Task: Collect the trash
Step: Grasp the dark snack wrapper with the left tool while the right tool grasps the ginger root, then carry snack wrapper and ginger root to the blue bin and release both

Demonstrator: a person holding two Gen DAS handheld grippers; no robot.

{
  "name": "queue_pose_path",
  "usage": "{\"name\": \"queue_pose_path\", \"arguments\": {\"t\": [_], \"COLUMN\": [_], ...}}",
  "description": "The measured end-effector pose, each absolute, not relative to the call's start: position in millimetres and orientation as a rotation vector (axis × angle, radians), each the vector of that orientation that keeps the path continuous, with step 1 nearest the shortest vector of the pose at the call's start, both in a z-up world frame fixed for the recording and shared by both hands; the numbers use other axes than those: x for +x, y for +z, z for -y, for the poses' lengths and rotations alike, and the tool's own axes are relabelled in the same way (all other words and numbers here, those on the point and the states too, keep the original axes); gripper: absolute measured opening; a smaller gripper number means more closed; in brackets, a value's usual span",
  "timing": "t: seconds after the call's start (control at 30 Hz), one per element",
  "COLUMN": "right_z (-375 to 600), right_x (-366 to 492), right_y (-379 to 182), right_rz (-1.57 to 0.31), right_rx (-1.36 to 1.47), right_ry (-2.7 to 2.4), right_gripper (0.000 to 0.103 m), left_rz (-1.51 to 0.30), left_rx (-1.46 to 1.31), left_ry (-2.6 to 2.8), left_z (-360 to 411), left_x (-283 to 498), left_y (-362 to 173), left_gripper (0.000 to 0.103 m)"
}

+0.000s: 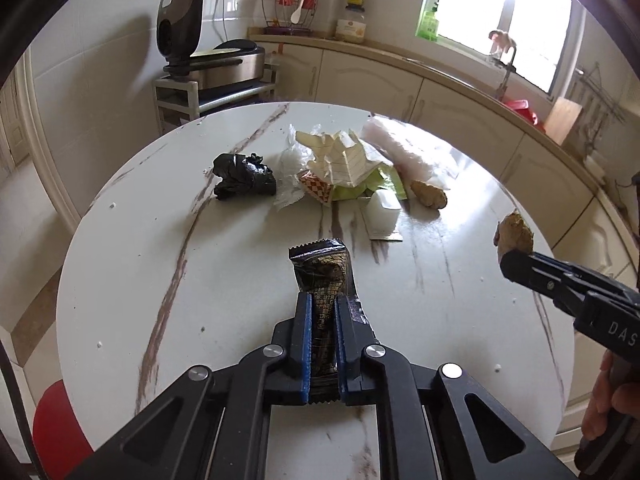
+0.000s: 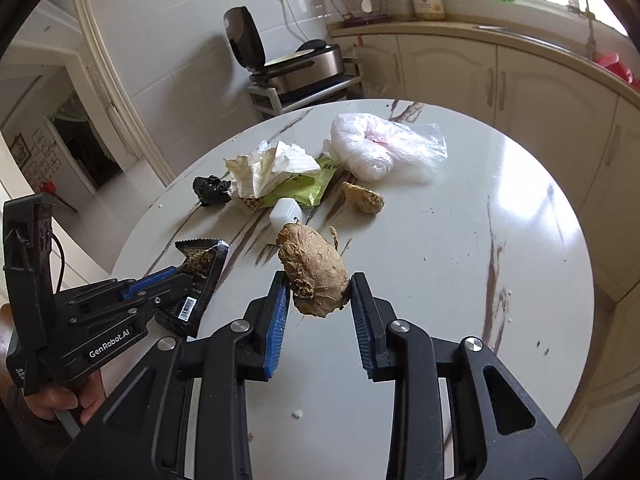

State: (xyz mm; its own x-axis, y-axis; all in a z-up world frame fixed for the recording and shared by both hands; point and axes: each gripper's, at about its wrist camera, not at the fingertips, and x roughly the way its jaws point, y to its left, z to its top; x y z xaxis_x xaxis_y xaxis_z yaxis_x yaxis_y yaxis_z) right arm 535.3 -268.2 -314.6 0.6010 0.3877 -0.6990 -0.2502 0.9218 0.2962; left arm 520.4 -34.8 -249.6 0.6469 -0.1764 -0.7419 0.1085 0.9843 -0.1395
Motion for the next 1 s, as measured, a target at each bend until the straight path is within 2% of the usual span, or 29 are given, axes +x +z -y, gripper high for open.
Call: {"name": "queue_pose_path", "arguments": {"t": [0.3, 0.53, 0.73, 1.0], "right_z": [295, 356, 436, 535], "right_x": [492, 448, 407, 385], "right_y": [-300, -284, -291, -341], "right_rz": [-0.803, -0.728, -0.699, -0.741], "right_rx": [0.229, 0.299, 0.346, 0.499], "right_ry": [0.39, 0.323, 0.174, 0.024], "right_gripper": [0.029, 0.029, 0.029, 0.031], "left_rz": [-0.806, -0.774, -0.792, -0.847], "left_rx": [-0.101, -0.026, 0.072, 0.172], "left_ry": [-0.251, -0.371, -0.501, -0.63], "left_z": [67, 142, 235, 354], "left_x": [469, 442, 434, 449], "left_y": [-205, -176, -176, -205], "left_gripper": [0.006, 0.006, 0.006, 0.006]}}
